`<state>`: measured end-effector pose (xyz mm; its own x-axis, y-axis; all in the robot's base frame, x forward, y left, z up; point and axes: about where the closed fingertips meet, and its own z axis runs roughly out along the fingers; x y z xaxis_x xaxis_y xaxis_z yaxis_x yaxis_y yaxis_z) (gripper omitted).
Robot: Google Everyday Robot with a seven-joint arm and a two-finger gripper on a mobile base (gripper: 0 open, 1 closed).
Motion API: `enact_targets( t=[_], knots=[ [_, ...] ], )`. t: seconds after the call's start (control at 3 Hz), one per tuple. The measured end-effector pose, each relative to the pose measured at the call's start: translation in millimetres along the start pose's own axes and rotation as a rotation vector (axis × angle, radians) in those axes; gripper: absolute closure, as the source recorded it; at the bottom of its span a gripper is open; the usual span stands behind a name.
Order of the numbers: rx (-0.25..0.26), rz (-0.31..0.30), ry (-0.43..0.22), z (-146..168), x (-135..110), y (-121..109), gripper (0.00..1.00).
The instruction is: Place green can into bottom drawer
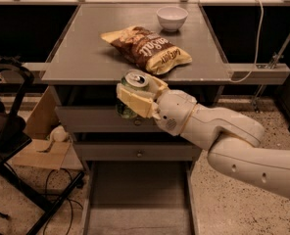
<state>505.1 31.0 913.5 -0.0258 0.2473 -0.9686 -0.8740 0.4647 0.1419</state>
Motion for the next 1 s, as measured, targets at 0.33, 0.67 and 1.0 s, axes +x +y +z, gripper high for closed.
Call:
enact_targets(
  t=[0.33, 0.67, 1.0],
  knots=[
    [-0.024, 0.019, 0.049, -11, 42, 0, 1.0],
    [-0.095, 0.03, 0.161, -48, 134, -9, 1.0],
    [-0.159, 0.001, 0.248, -71, 189, -19, 1.0]
  ],
)
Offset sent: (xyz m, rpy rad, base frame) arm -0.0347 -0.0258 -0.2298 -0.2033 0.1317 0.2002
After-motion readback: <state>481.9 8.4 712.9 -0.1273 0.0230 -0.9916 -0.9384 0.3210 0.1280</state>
